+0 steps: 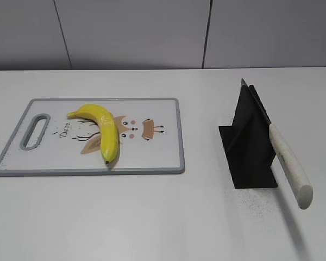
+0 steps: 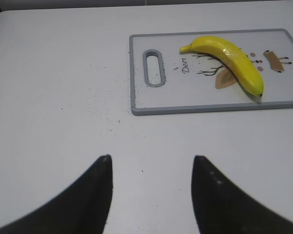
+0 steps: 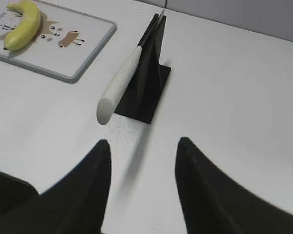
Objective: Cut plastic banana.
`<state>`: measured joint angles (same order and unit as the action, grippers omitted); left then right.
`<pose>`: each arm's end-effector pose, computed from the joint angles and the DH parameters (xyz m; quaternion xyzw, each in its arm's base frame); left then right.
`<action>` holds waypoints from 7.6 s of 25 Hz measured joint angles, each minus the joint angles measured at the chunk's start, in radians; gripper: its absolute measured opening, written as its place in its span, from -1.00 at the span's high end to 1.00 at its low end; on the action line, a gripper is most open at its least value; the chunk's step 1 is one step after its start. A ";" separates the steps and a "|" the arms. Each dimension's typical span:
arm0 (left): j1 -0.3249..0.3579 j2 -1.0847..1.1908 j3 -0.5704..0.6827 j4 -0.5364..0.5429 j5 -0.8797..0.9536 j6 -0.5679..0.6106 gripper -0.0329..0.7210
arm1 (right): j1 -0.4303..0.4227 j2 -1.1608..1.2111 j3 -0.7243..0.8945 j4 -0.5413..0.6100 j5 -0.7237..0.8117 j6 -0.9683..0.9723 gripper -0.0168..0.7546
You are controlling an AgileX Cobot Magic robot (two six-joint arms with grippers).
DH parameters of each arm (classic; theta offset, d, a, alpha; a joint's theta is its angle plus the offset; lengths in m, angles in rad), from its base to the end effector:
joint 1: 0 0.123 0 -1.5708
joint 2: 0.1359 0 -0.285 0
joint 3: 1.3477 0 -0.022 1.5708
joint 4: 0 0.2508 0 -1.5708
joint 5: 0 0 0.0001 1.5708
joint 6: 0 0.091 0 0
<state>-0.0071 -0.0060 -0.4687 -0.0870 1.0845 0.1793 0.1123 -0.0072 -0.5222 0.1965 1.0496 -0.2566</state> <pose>-0.0035 -0.0070 0.2669 0.0821 0.8611 -0.0003 0.5018 -0.0107 0.0143 0.2855 -0.1584 0.8234 0.0591 0.5418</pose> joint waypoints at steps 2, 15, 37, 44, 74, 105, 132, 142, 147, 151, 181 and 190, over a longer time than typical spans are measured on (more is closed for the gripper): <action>0.000 0.000 0.000 0.000 0.000 0.000 -0.43 | 0.000 0.000 0.000 0.018 0.000 0.000 0.08; 0.000 0.000 0.000 0.000 0.000 0.000 -0.43 | 0.000 0.000 0.000 0.036 -0.008 0.000 0.14; 0.000 0.000 0.000 0.000 0.000 0.000 -0.43 | 0.024 0.388 -0.121 0.063 0.012 0.115 -0.50; 0.000 0.000 0.000 0.000 0.000 0.000 -0.43 | 0.222 0.518 -0.141 -0.047 -0.036 0.257 -0.50; 0.000 0.000 0.000 0.001 0.000 0.000 -0.43 | 0.313 1.457 -0.434 -0.116 0.001 0.520 -0.39; 0.000 0.000 0.000 0.002 0.000 0.000 -0.43 | 0.313 1.363 -0.439 -0.078 -0.009 0.666 0.54; -0.001 0.728 -0.352 -0.169 -0.221 0.407 -0.43 | 0.313 1.689 -1.136 -0.211 0.176 -0.128 0.54; -0.003 1.233 -0.768 -0.331 -0.101 0.859 -0.43 | 0.313 1.914 -1.343 -0.152 0.176 -0.628 0.54; -0.003 1.409 -0.895 -0.367 -0.077 1.109 -0.43 | 0.313 2.026 -1.439 -0.151 0.176 -0.810 0.54; -0.003 1.492 -0.920 -0.491 -0.073 1.342 -0.43 | 0.313 2.109 -1.532 -0.135 0.175 -0.933 0.54; -0.172 1.760 -0.924 -0.387 -0.230 1.354 0.22 | 0.358 2.243 -1.595 0.014 0.143 -1.038 0.54; -0.172 1.760 -0.924 -0.395 -0.216 1.354 0.35 | 0.358 2.255 -1.595 0.014 0.143 -1.034 0.54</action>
<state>-0.1792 1.7541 -1.3929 -0.4817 0.8682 1.5328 0.4700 2.2474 -2.1175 0.2107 1.1921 -1.2907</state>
